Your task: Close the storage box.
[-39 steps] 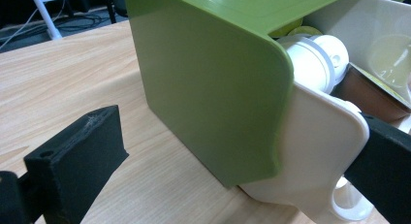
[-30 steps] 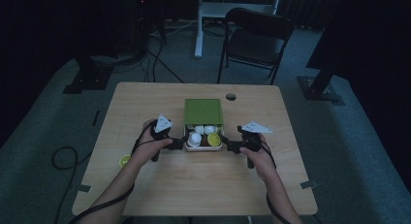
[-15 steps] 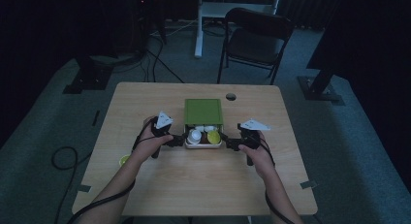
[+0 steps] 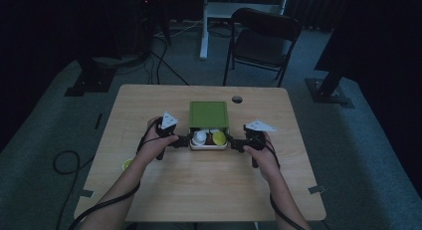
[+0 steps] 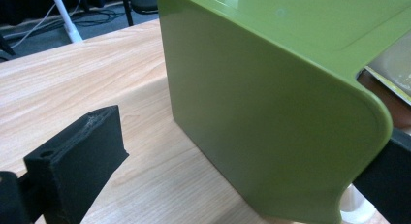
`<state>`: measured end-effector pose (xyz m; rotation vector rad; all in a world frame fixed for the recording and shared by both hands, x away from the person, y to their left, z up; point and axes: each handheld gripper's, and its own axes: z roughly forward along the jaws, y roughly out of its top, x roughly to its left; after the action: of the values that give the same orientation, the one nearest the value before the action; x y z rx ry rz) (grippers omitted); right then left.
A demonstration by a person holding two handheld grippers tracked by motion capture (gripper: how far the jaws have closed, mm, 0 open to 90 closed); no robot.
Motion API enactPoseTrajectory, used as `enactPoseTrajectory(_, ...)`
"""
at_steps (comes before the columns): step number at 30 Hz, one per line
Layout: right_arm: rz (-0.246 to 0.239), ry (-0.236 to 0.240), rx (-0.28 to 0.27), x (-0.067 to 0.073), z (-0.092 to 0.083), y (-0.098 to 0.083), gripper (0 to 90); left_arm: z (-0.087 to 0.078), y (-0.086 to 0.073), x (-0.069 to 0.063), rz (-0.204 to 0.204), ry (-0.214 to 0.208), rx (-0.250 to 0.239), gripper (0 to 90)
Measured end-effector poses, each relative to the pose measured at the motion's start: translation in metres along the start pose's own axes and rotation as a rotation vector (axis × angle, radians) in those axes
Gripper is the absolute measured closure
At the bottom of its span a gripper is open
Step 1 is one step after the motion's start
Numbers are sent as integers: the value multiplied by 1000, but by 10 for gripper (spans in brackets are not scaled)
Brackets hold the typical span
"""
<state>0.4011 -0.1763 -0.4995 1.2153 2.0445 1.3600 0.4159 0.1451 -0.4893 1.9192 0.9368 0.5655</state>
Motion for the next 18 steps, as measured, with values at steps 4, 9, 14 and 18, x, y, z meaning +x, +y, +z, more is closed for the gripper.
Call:
enactPoseTrajectory(4,6,-5,-2,1,1,0,112,1,1,0,-3,9,-2,2)
enactPoseTrajectory(9,23,7,-16,2,2,-2,111,-2,2,-2,-30,-4,-25,3)
enactPoseTrajectory(14,43,2,-19,2,1,-3,111,-6,3,-8,-19,-33,-39,3)
enactPoseTrajectory(18,27,13,-27,4,-2,-3,111,-10,1,-11,-25,-28,-52,3)
